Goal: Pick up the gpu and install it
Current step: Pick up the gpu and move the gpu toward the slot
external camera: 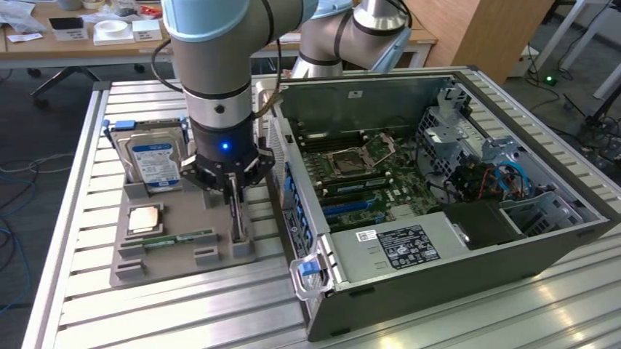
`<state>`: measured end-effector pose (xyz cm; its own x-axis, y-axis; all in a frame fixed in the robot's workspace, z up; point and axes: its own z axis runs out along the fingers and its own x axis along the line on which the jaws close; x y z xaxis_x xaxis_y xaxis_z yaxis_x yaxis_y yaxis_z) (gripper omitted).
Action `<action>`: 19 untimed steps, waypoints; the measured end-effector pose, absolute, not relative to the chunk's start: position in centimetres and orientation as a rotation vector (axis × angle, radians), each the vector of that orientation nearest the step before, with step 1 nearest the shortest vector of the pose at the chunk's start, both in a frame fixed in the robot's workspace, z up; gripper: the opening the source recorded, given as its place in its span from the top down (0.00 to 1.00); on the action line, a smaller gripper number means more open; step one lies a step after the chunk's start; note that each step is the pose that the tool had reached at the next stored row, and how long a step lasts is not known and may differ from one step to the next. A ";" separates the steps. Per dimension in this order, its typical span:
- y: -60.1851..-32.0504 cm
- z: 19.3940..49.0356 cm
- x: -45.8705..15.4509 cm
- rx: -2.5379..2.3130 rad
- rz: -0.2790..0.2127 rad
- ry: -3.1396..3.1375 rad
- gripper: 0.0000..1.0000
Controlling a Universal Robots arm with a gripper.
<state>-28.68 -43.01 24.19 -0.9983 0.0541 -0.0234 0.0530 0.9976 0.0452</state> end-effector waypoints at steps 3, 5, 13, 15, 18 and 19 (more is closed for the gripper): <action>-43.0 26.5 -28.7 0.084 0.070 3.115 0.73; -43.0 27.3 -28.7 0.084 0.070 3.115 0.73; -43.0 30.9 -28.7 0.084 0.070 3.115 0.73; -43.0 31.8 -28.7 0.084 0.070 3.115 0.73; -43.0 32.8 -28.7 0.084 0.070 3.115 0.73; -43.0 33.1 -28.7 0.084 0.070 3.115 0.73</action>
<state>-28.68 -43.02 33.12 -0.9983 0.0542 -0.0234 0.0531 0.9976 0.0455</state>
